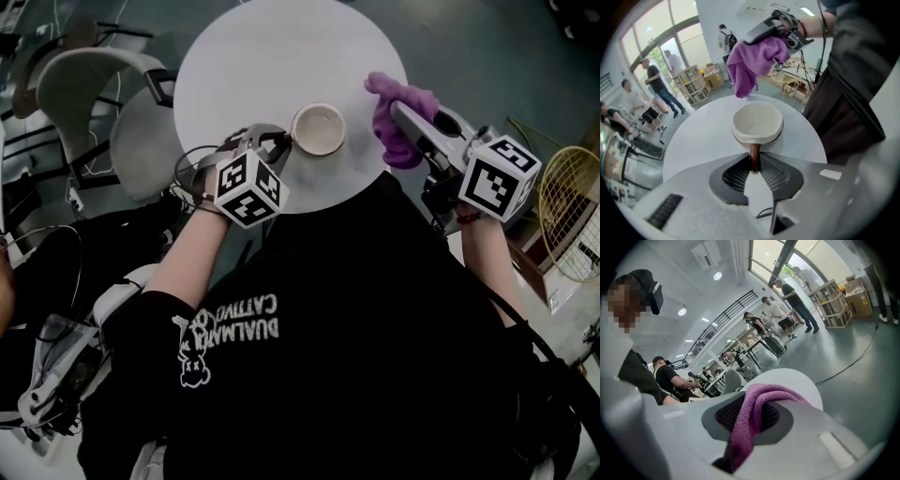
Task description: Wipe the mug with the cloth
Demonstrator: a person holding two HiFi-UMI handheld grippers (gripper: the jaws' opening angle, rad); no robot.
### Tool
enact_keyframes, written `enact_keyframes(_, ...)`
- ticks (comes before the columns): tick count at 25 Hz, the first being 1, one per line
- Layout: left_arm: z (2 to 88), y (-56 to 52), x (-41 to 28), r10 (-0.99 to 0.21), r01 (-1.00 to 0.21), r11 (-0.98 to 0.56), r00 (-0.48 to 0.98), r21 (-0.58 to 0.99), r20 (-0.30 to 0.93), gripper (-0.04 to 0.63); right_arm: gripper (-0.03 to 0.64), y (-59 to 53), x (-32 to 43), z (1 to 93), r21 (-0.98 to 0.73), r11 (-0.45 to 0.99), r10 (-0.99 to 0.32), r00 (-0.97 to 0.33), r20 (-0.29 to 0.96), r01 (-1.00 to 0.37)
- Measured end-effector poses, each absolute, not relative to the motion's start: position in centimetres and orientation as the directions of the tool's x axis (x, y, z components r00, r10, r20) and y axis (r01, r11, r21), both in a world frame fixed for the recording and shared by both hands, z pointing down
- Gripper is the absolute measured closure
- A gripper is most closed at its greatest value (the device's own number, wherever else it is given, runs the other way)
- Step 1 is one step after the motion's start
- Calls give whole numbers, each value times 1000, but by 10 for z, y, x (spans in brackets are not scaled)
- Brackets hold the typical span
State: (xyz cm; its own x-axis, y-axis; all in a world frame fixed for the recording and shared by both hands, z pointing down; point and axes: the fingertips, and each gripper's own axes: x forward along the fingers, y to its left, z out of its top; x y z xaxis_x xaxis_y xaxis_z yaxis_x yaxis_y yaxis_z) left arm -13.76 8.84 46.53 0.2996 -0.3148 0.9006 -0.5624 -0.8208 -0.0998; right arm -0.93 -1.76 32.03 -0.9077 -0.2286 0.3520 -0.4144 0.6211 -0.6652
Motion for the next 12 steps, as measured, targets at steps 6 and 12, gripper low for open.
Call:
enact_keyframes(6,460,90,-136,-428,-781,-624,359,17,829,526,568,20,-43,346,-569,693,-158,-863,479,-443)
enact_keyframes(12,457,93,-137,-391,-770,-631,419,93,820,526,568,64,-66,383,-532,712,-41,-783,621,-459)
